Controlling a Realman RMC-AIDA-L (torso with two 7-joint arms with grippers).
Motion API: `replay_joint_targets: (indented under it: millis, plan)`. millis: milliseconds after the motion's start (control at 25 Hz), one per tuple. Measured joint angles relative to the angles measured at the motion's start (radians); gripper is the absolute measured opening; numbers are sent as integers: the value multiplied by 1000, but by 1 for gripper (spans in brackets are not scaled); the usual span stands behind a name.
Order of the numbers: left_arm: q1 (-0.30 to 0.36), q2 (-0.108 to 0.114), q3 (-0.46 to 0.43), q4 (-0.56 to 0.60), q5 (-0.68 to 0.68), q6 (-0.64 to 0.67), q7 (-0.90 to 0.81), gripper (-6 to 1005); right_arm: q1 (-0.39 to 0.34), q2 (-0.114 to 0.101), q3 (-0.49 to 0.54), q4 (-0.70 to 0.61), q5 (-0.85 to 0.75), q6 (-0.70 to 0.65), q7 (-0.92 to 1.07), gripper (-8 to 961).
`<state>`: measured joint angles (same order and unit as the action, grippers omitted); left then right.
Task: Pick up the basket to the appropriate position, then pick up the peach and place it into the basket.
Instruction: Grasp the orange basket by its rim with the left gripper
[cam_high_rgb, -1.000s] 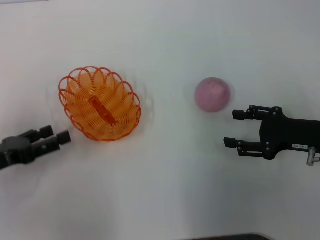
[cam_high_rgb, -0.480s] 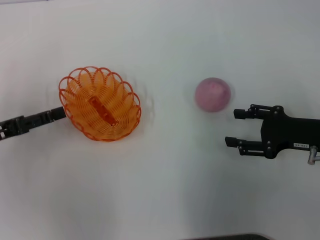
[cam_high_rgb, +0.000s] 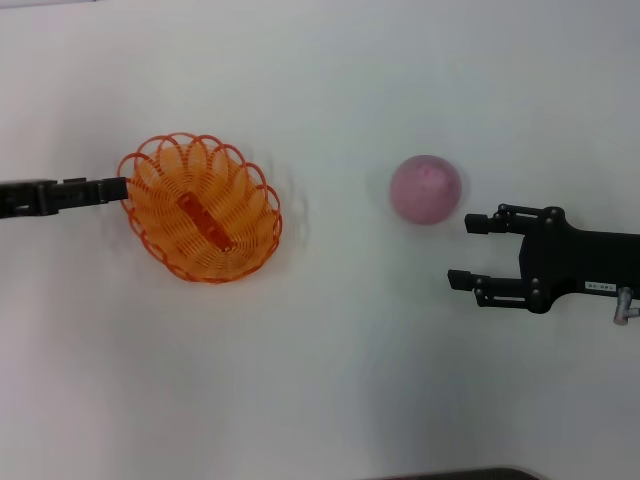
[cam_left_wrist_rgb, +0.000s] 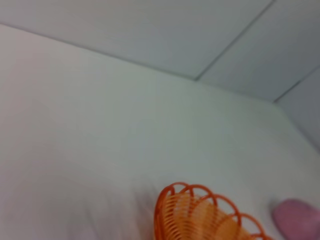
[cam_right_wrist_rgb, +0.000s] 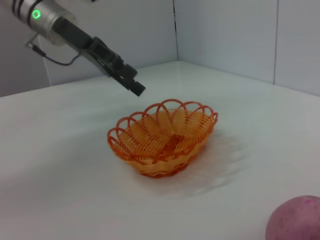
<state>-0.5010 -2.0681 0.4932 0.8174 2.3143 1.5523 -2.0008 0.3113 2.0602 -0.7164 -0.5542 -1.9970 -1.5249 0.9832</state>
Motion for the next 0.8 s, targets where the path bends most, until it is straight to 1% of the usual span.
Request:
replay_joint_targets:
  millis: [160,280,440,720,800]
  plan:
    - [-46,0,123,56,49,-64,-52,841,0,-1,0,0,0,0,0,774]
    - [-78,-2,188,104,75,-89,-79,841,0,-1,0,0,0,0,0,773]
    - [-147,-6,278,157,155,-110,-108,842,-5,-2,0,0,0,-1,0,773]
    - [-260,-24,423,160,331,-208,-135,841,-9,-3,0,0,0,-7,0,773]
    - [-289,-30,442,147,377,-220,-148,841,-10,-4,0,0,0,-10,0,773]
